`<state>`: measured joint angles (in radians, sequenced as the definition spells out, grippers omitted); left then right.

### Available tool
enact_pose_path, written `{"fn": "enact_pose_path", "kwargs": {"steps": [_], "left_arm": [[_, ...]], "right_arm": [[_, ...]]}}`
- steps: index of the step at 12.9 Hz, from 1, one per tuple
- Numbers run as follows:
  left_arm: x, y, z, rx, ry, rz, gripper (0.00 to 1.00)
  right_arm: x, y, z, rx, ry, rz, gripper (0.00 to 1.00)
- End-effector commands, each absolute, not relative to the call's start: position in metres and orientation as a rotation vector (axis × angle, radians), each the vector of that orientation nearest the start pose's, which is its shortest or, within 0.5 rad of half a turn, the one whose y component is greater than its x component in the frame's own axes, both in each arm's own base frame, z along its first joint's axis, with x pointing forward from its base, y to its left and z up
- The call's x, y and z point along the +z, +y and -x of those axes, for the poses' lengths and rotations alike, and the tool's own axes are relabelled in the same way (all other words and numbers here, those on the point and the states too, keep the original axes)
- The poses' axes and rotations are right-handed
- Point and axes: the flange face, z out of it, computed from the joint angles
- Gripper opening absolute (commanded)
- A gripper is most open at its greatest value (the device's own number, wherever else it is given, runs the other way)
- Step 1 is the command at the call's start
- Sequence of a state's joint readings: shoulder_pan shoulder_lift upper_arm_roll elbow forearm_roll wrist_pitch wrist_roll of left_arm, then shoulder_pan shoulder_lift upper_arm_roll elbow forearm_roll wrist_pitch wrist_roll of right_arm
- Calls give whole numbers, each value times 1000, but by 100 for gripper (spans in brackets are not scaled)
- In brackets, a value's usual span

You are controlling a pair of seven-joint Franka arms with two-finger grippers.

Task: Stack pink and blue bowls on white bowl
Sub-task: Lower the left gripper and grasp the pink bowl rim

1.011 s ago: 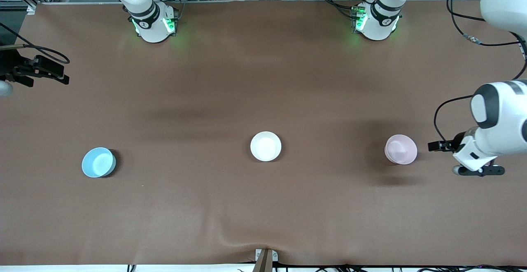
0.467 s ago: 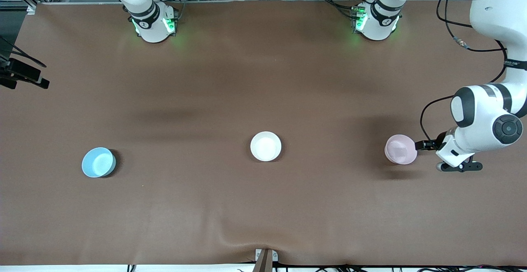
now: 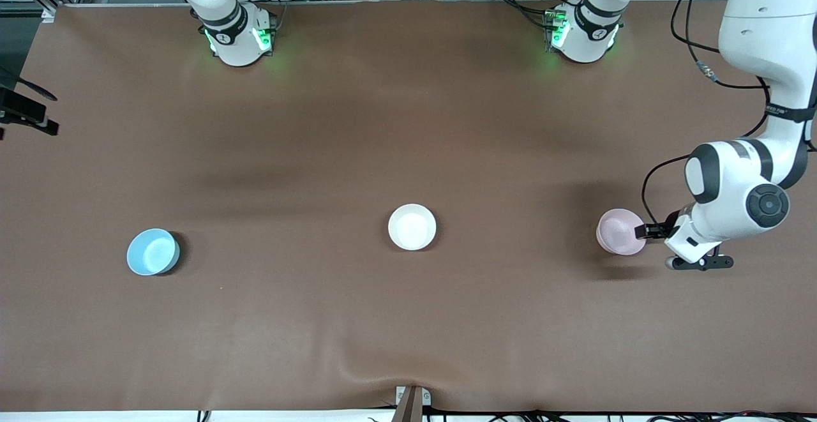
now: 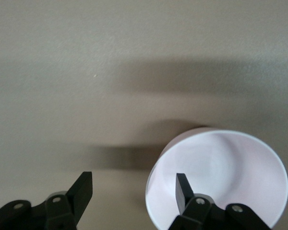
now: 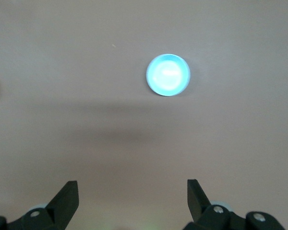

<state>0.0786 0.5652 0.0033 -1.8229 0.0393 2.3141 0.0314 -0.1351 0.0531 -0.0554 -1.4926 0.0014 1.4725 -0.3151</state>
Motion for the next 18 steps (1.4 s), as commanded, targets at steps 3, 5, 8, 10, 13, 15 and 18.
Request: {"fn": "enact_pose_path", "kwargs": {"steps": [3,5,8,10,13,15,18], "left_arm": [[217,43,-641,89,-48,3133,37],[218,40,-641,92,-50,3134,7],[224,35,-642,84,-26,3138,0],[236,25,-644,93,-17,3146,0],[297,-11,-653,115,-14,3182,0],[342,-54,-668,135,-63,3216,0],[384,-153,-674,109,-122,3231,0]], "right_arm": [[549,-172,-575,319,-198,3148,100],[526,-183,-601,242,-179,3180,100],[479,-189,-626,220,-24,3194,100],[433,-190,-647,190,25,3205,100],[400,-207,-657,148,74,3208,100],[398,-206,-658,142,85,3191,100],[394,-208,-659,96,171,3101,100]]}}
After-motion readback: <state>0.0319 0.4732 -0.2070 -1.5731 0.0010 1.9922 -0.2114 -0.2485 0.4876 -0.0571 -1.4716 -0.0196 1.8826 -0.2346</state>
